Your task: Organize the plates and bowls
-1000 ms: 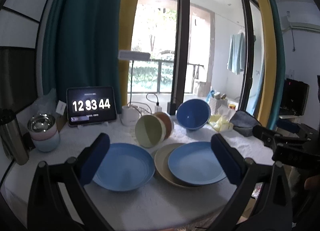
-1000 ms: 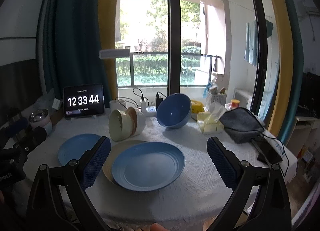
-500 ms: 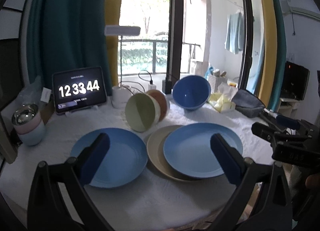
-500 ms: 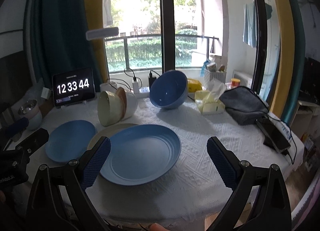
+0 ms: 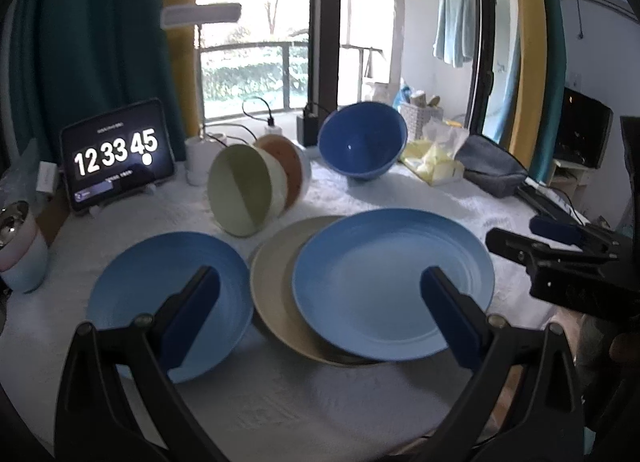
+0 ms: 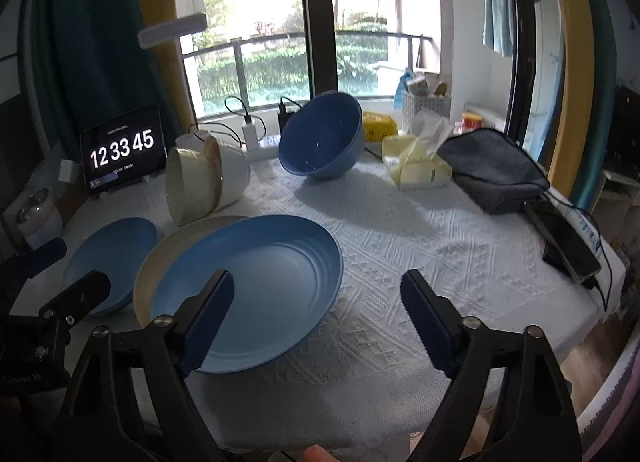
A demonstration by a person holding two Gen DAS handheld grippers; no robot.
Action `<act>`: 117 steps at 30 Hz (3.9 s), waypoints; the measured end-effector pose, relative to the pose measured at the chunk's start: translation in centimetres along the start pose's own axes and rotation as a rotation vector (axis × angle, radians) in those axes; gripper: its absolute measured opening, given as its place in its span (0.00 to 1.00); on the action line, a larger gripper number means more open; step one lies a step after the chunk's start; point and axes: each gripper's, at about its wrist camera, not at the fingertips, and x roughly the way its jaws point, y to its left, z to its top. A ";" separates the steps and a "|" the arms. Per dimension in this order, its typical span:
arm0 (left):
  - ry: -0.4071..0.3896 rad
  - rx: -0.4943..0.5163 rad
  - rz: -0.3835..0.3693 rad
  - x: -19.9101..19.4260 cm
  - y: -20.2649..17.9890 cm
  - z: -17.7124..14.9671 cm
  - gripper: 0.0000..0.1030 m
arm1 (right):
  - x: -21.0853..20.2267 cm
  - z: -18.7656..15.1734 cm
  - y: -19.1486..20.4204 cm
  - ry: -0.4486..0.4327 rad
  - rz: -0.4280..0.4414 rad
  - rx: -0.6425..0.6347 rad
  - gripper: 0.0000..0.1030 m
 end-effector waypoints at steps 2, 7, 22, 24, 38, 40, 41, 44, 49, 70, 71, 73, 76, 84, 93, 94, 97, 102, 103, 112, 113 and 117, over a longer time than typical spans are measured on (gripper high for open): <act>0.024 0.000 -0.005 1.0 -0.2 0.0 0.98 | 0.9 0.1 -0.2 0.022 0.007 -0.001 0.76; 0.081 -0.008 -0.007 3.2 -0.2 0.1 0.87 | 2.6 0.3 -1.0 0.045 0.013 0.001 0.69; 0.183 -0.050 0.011 7.1 0.3 0.1 0.75 | 6.4 0.5 -2.4 0.103 0.032 0.015 0.44; 0.190 -0.053 0.011 7.4 0.3 0.1 0.74 | 6.8 0.5 -2.6 0.109 0.031 0.019 0.41; 0.243 -0.082 0.010 8.8 0.5 -0.3 0.73 | 7.8 0.1 -3.2 0.139 0.031 0.016 0.30; 0.254 -0.100 -0.001 9.0 0.6 -0.4 0.54 | 7.9 0.0 -3.3 0.143 0.029 0.014 0.30; 0.267 -0.111 -0.009 9.3 0.7 -0.5 0.50 | 7.9 0.0 -3.3 0.143 0.028 0.014 0.30; 0.282 -0.124 -0.002 9.6 0.8 -0.7 0.41 | 7.9 0.0 -3.3 0.142 0.029 0.013 0.30; 0.275 -0.129 -0.013 9.5 0.8 -0.6 0.28 | 8.3 0.0 -3.5 0.157 0.029 0.019 0.28; 0.205 -0.121 -0.113 7.7 0.2 0.4 0.24 | 7.0 0.9 -3.5 0.119 -0.012 0.036 0.20; 0.195 -0.119 -0.116 7.5 0.2 0.5 0.24 | 6.7 1.1 -3.4 0.109 -0.016 0.037 0.20; 0.177 -0.117 -0.120 7.1 0.2 0.8 0.24 | 6.2 1.5 -3.3 0.094 -0.021 0.037 0.20; 0.152 -0.123 -0.126 6.4 0.4 1.2 0.24 | 5.5 2.1 -3.2 0.070 -0.026 0.036 0.20; 0.078 -0.146 -0.102 4.5 2.4 1.8 0.24 | 4.3 3.3 -1.2 0.034 -0.026 -0.001 0.20; 0.063 -0.193 -0.052 3.9 5.7 1.1 0.25 | 5.1 4.0 2.8 0.041 0.004 -0.062 0.20; 0.065 -0.196 -0.046 3.9 6.0 0.9 0.25 | 5.2 4.0 3.1 0.044 0.007 -0.064 0.20; 0.070 -0.206 -0.028 3.8 6.7 0.5 0.24 | 5.6 3.9 4.2 0.053 0.017 -0.075 0.20; 0.099 -0.201 -0.003 4.2 7.2 -0.2 0.25 | 6.6 3.4 5.2 0.082 0.030 -0.084 0.21; 0.109 -0.198 0.001 4.4 7.2 -0.4 0.24 | 6.8 3.2 5.3 0.088 0.030 -0.084 0.21; 0.186 -0.148 0.028 6.2 5.9 -1.3 0.25 | 8.5 2.0 4.4 0.143 0.023 -0.070 0.21; 0.197 -0.140 0.033 6.5 5.7 -1.4 0.24 | 8.6 1.8 4.3 0.150 0.020 -0.069 0.21; 0.229 -0.115 0.046 7.2 5.0 -1.8 0.25 | 9.2 1.3 3.6 0.172 0.018 -0.056 0.21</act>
